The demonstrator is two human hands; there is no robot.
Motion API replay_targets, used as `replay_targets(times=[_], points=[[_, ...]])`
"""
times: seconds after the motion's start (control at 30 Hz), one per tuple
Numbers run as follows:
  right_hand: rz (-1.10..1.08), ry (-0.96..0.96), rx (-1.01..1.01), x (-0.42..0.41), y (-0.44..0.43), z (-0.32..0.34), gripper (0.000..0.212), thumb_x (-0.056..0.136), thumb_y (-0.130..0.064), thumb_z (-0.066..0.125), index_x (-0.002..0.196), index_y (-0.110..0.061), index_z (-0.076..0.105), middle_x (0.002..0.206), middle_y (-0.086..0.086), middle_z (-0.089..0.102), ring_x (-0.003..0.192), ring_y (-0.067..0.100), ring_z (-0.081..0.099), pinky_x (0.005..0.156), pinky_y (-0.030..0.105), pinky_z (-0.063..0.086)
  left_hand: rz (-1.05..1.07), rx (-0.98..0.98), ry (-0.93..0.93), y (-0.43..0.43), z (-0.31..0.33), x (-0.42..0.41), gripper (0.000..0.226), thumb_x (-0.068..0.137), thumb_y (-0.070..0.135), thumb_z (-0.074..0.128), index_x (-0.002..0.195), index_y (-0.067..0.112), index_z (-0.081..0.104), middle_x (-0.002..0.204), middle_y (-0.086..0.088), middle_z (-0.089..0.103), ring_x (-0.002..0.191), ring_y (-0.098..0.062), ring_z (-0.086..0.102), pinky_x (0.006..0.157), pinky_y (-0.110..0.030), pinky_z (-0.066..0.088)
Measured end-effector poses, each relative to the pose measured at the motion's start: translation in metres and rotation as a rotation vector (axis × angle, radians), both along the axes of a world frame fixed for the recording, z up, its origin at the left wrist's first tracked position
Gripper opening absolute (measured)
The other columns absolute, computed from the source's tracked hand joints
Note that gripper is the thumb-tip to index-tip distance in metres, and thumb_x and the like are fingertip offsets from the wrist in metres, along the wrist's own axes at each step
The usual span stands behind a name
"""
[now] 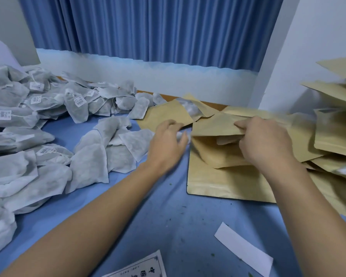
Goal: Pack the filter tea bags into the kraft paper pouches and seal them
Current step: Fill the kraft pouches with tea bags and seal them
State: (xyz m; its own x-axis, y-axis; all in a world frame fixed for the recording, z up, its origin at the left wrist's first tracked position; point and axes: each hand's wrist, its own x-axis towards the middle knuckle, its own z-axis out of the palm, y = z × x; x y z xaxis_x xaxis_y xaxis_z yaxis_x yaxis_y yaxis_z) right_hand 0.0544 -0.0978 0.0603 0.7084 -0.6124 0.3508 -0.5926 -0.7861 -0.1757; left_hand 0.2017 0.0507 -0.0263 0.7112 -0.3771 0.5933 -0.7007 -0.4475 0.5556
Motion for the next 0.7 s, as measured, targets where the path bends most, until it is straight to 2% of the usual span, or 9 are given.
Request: replay_targets(times=[0.07, 0.17, 0.23, 0.3, 0.37, 0.47, 0.53, 0.6, 0.7], points=[[-0.009, -0.003, -0.008, 0.002, 0.000, -0.002, 0.041, 0.089, -0.015, 0.058, 0.123, -0.036, 0.066, 0.112, 0.011, 0.066, 0.102, 0.037, 0.060, 0.072, 0.033, 0.041, 0.019, 0.107, 0.130, -0.001, -0.010, 0.020, 0.039, 0.103, 0.029, 0.047, 0.136, 0.011, 0.055, 0.138, -0.012, 0.054, 0.132, -0.030, 0.045, 0.105, -0.042, 0.041], [-0.018, -0.026, 0.020, 0.003, -0.001, -0.003, 0.046, 0.091, -0.019, 0.060, 0.132, -0.039, 0.061, 0.111, 0.011, 0.065, 0.098, 0.037, 0.060, 0.070, 0.032, 0.042, 0.066, 0.363, 0.091, 0.002, -0.018, 0.029, 0.026, 0.099, 0.028, 0.051, 0.115, 0.011, 0.061, 0.116, -0.011, 0.066, 0.111, -0.034, 0.058, 0.086, -0.044, 0.050], [-0.011, -0.032, 0.037, 0.002, 0.001, -0.002, 0.047, 0.092, -0.018, 0.060, 0.134, -0.040, 0.061, 0.106, 0.011, 0.064, 0.093, 0.036, 0.058, 0.070, 0.032, 0.041, 0.064, 0.395, 0.048, 0.006, -0.021, 0.022, 0.019, 0.098, 0.029, 0.054, 0.106, 0.014, 0.063, 0.105, -0.007, 0.068, 0.103, -0.030, 0.060, 0.077, -0.043, 0.052], [-0.007, -0.045, 0.051, 0.000, 0.004, 0.000, 0.045, 0.093, -0.018, 0.061, 0.133, -0.039, 0.061, 0.094, 0.008, 0.056, 0.083, 0.034, 0.051, 0.068, 0.032, 0.040, 0.101, 0.207, 0.063, 0.016, -0.016, 0.005, 0.019, 0.097, 0.033, 0.055, 0.096, 0.017, 0.065, 0.091, -0.002, 0.069, 0.091, -0.027, 0.062, 0.071, -0.042, 0.051], [-0.003, -0.057, 0.071, -0.005, 0.006, 0.003, 0.046, 0.092, -0.018, 0.062, 0.133, -0.039, 0.061, 0.096, 0.008, 0.057, 0.085, 0.034, 0.052, 0.069, 0.032, 0.040, 0.075, -0.136, 0.020, 0.035, -0.009, -0.020, 0.016, 0.095, 0.033, 0.061, 0.092, 0.018, 0.067, 0.084, 0.005, 0.066, 0.081, -0.018, 0.060, 0.068, -0.038, 0.050], [0.007, -0.099, 0.101, -0.007, 0.008, 0.010, 0.050, 0.089, -0.015, 0.061, 0.133, -0.039, 0.061, 0.114, 0.010, 0.064, 0.097, 0.036, 0.058, 0.072, 0.032, 0.042, -0.070, -0.364, -0.408, 0.062, 0.008, -0.058, 0.012, 0.090, 0.019, 0.072, 0.090, 0.008, 0.070, 0.085, 0.000, 0.060, 0.073, -0.015, 0.054, 0.064, -0.022, 0.043], [0.018, -0.090, 0.113, -0.005, 0.014, 0.014, 0.053, 0.088, -0.012, 0.058, 0.135, -0.037, 0.060, 0.117, 0.011, 0.064, 0.096, 0.035, 0.058, 0.073, 0.033, 0.044, -0.227, -0.240, -0.651, 0.063, 0.013, -0.077, 0.014, 0.091, 0.017, 0.071, 0.090, 0.003, 0.073, 0.086, -0.006, 0.060, 0.072, -0.022, 0.056, 0.060, -0.026, 0.045], [0.046, -0.063, 0.121, -0.005, 0.022, 0.017, 0.056, 0.087, -0.011, 0.056, 0.136, -0.037, 0.059, 0.125, 0.011, 0.063, 0.106, 0.036, 0.060, 0.082, 0.034, 0.047, -0.258, 0.021, -0.728, 0.042, 0.017, -0.090, 0.016, 0.095, 0.020, 0.064, 0.093, 0.007, 0.072, 0.091, -0.008, 0.061, 0.078, -0.027, 0.058, 0.053, -0.034, 0.045], [0.127, -0.024, 0.127, -0.005, 0.035, 0.015, 0.058, 0.084, -0.010, 0.051, 0.133, -0.040, 0.060, 0.130, 0.009, 0.062, 0.116, 0.035, 0.058, 0.093, 0.035, 0.048, -0.186, 0.475, -0.285, -0.010, 0.027, -0.097, 0.019, 0.096, 0.016, 0.059, 0.114, 0.012, 0.063, 0.115, -0.011, 0.059, 0.106, -0.032, 0.057, 0.066, -0.041, 0.048]])
